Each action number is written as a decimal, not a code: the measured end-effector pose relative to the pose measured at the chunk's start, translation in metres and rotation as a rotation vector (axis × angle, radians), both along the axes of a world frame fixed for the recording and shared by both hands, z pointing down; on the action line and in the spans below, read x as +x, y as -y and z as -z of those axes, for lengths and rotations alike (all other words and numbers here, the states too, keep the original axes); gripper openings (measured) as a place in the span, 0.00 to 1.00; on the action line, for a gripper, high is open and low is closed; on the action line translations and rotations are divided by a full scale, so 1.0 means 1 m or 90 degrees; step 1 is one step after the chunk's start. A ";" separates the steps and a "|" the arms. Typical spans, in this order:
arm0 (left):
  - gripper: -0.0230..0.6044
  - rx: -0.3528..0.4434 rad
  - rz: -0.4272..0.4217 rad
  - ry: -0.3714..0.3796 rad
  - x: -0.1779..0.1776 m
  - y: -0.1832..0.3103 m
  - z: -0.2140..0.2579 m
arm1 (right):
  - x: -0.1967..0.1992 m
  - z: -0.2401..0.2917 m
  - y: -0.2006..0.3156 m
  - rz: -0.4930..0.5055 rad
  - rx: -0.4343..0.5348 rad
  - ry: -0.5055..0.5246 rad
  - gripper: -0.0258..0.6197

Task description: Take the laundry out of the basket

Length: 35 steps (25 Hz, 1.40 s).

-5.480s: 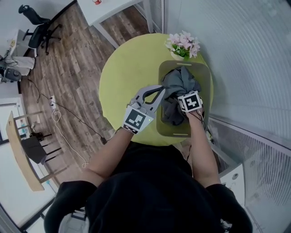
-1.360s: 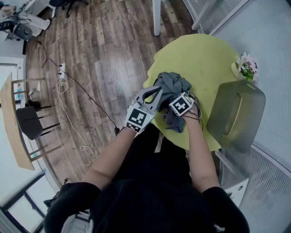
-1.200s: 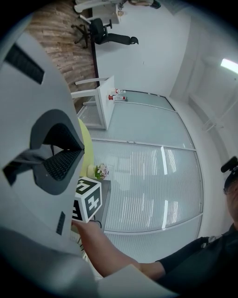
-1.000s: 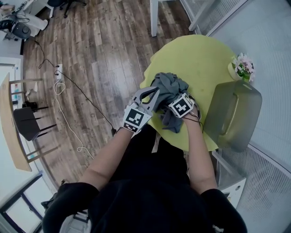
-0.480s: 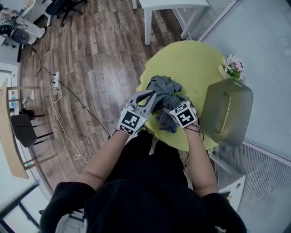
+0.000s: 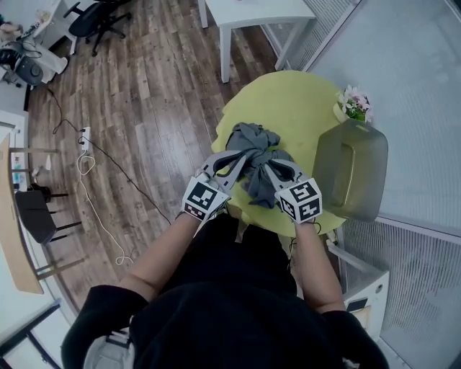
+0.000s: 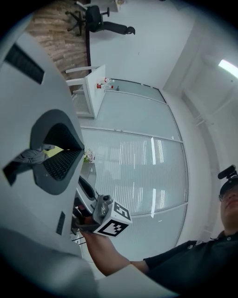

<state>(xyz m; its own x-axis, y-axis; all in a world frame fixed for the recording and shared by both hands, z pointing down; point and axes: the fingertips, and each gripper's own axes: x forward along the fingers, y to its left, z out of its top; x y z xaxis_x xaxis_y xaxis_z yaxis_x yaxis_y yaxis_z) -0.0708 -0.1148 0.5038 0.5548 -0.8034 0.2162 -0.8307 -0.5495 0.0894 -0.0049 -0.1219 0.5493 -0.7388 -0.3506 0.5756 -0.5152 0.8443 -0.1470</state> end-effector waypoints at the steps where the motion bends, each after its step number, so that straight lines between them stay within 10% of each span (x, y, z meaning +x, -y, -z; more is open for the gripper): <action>1: 0.05 0.006 -0.007 -0.001 0.005 -0.002 0.007 | 0.002 0.014 -0.002 -0.003 0.021 0.026 0.11; 12: 0.05 0.045 -0.037 -0.021 0.060 -0.019 0.078 | 0.033 0.133 -0.021 0.006 0.188 0.238 0.08; 35: 0.05 0.097 -0.026 -0.015 0.101 -0.005 0.125 | 0.074 0.182 -0.006 -0.003 0.243 0.279 0.08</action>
<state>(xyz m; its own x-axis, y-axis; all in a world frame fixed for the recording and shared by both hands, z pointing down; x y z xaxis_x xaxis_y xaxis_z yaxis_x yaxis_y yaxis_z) 0.0299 -0.1094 0.3789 0.5910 -0.8028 0.0794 -0.8062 -0.5913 0.0220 0.0690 -0.1158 0.3674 -0.8773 -0.4775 0.0489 -0.4793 0.8770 -0.0334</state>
